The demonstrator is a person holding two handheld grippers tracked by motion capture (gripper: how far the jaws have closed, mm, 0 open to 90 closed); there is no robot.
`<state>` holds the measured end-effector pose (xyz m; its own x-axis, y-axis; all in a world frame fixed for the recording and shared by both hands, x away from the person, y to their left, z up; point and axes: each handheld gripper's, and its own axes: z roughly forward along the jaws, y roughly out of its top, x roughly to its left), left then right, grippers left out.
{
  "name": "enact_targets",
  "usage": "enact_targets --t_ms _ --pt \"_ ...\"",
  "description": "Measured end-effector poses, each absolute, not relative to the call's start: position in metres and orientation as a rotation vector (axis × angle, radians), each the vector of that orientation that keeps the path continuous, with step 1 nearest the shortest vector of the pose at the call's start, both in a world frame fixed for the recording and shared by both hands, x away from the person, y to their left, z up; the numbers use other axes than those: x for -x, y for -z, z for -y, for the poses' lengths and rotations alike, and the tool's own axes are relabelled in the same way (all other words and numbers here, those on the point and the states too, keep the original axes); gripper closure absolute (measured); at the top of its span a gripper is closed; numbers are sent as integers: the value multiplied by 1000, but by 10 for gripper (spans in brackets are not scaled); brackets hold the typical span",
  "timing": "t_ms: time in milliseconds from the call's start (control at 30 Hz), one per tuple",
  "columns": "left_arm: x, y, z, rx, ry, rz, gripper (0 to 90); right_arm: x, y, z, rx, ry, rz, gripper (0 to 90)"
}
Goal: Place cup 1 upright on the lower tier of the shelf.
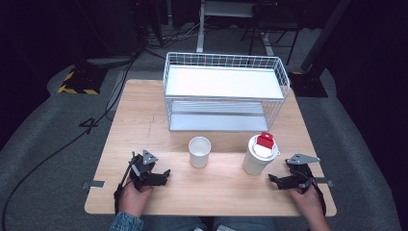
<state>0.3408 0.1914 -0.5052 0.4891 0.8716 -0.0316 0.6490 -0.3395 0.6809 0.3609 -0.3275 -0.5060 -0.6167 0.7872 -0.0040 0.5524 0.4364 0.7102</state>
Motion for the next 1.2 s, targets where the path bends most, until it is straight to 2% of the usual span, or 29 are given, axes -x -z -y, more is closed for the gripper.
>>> enact_targets --t_ms 500,733,1200 --pt "-340 505 -192 -2098 -462 -1261 82 -360 506 327 -1156 -981 -2351 6" --pt "-338 501 -195 -2082 -432 -1259 117 -360 506 328 -1158 -979 -2348 7" --pt "-322 471 -169 -2052 -406 -1077 111 -360 506 327 -1162 -978 -2345 7"
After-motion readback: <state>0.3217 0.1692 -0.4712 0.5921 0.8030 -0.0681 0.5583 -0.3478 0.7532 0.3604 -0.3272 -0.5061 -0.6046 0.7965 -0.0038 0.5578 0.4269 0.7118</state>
